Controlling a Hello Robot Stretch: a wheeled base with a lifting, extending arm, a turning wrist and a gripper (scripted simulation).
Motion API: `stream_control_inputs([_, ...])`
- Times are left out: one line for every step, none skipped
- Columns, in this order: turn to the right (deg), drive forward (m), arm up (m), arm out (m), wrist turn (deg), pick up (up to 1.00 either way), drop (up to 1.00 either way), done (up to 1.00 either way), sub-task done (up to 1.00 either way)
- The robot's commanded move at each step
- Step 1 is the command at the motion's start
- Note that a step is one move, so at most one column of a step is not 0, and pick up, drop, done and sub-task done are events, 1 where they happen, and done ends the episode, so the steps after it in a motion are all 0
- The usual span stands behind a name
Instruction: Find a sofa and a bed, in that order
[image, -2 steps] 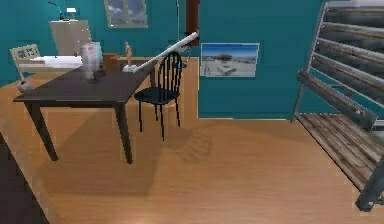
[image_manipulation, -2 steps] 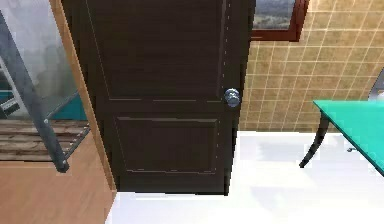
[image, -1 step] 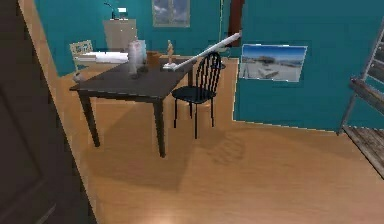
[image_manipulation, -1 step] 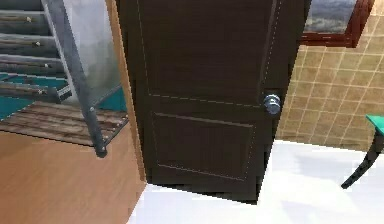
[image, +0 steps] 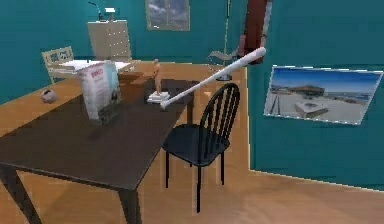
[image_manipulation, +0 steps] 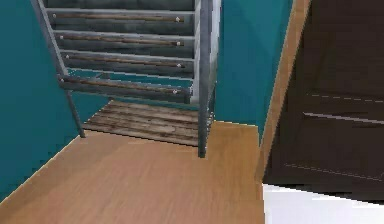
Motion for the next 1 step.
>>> stream_control_inputs([-9.0,0.0,0.0,0.0,0.0,0.0,0.0,0.0,0.0])
